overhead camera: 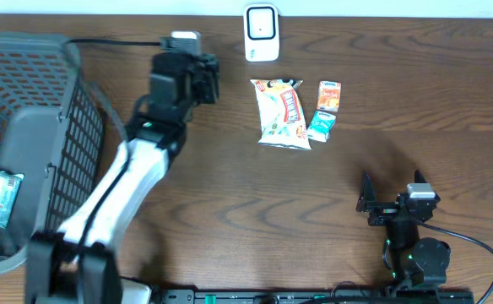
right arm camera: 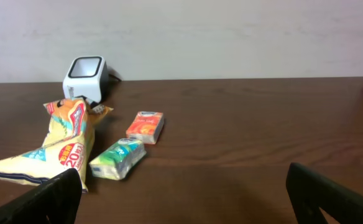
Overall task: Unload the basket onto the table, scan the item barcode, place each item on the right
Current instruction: 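Lift the Zam-Buk tin and carry it toward the scanner with left gripper, then release the Zam-Buk tin on the table left of the snack bag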
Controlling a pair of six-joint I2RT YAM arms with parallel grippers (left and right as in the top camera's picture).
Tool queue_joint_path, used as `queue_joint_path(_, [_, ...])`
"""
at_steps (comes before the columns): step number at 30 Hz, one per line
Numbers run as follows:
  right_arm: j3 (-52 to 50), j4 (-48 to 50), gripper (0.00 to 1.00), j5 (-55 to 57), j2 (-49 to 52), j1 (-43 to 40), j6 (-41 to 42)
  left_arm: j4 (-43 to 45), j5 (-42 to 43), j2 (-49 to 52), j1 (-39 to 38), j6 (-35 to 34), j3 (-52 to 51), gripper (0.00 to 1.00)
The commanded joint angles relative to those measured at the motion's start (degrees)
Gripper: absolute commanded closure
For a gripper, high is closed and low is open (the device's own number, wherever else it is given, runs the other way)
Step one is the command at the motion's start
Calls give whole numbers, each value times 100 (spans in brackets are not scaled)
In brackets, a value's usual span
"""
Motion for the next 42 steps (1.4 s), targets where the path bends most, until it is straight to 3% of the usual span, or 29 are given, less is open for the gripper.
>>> queue_joint_path(1, [-11,-24,1,9,-20,-24,39,249,-140,514,-181,-28,94,38])
queue_joint_path(11, [-11,-24,1,9,-20,-24,37,518,-140,1528,-522,-31,94,37])
queue_joint_path(29, [-11,-24,1,7,-20,-24,37,455,-181,1539,-520,-28,94,37])
queue_joint_path(31, [-11,-24,1,9,-20,-24,37,444,-181,1539,-520,-28,94,2])
queue_joint_path(42, [-11,-24,1,9,-20,-24,37,632,-186,1504,-485,-24,94,2])
